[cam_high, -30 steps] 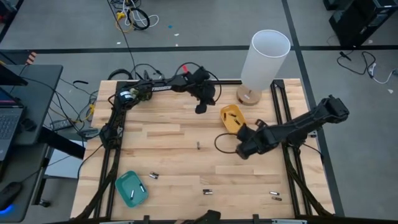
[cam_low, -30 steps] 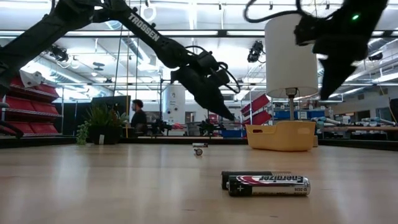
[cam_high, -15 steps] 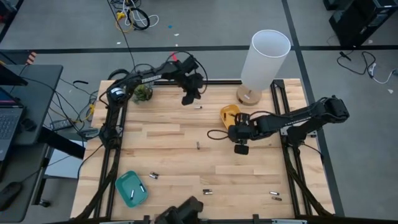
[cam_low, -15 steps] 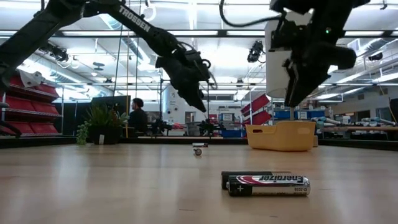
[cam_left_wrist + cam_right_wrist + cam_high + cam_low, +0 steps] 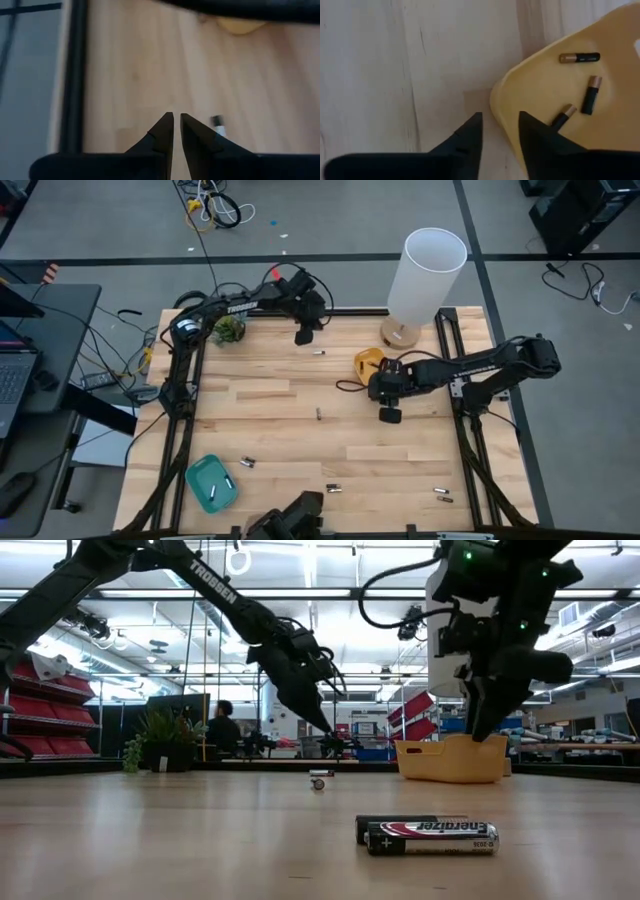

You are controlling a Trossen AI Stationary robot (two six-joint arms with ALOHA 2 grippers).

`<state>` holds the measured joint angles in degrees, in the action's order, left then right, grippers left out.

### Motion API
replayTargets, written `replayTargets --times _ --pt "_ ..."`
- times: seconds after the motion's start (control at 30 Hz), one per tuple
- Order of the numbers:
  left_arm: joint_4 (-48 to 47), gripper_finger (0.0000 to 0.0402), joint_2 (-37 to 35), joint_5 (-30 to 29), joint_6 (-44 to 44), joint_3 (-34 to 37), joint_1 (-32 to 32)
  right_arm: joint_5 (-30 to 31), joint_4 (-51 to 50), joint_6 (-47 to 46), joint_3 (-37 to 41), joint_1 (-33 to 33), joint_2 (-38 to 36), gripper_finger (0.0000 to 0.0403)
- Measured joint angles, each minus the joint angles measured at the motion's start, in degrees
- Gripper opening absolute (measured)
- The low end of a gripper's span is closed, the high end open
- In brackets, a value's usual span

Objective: Sort batteries
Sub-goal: Adjust the yellow bin, then put the black battery into the yellow bin

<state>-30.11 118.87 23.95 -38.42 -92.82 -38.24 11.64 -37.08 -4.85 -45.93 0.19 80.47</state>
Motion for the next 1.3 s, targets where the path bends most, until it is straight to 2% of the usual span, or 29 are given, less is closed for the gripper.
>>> replayTargets --times 0.13,0.27,0.37,0.53,0.7,0.83,0.97,1.1,1.17,1.3 --pt "2.25 0.0049 0.00 -3.12 0.06 1.21 0.04 -0.68 1.05 -0.47 0.97 -0.93 0.00 0.0060" --pt "3.15 0.0049 0.00 -3.44 0.07 1.30 0.04 -0.83 0.85 -0.91 1.16 -1.49 0.00 0.0018" --pt "3.50 0.0049 0.00 -3.52 0.07 1.29 0.15 -1.61 -0.67 -2.97 1.16 -1.32 0.00 0.0005" --pt "3.65 0.0049 0.00 -3.17 0.09 1.31 0.85 -1.89 -4.85 -9.20 1.16 2.13 -0.02 0.0017" --pt "6.88 0.0048 0.00 2.03 0.09 1.29 3.00 -2.29 -7.43 -14.44 1.16 6.22 -1.41 0.0013" --pt "11.11 0.0050 0.02 3.92 -0.35 1.29 5.75 -2.38 -7.63 -17.37 1.20 8.48 -3.97 0.0012" --pt "16.33 0.0071 0.66 4.70 -0.40 1.22 9.05 -2.36 -7.68 -19.65 1.20 9.71 -6.71 0.0023" --pt "20.02 0.0112 2.73 4.84 -0.36 1.21 11.99 -2.34 -8.00 -22.77 1.20 10.68 -9.72 0.0048" --pt "22.59 0.0136 4.19 3.48 0.14 1.22 12.97 -2.19 -8.62 -26.44 1.20 11.02 -11.58 0.0062" --pt "23.30 0.0181 5.66 -8.20 4.64 -0.11 14.38 -1.30 -10.24 -35.95 1.20 12.47 -15.97 0.0084"
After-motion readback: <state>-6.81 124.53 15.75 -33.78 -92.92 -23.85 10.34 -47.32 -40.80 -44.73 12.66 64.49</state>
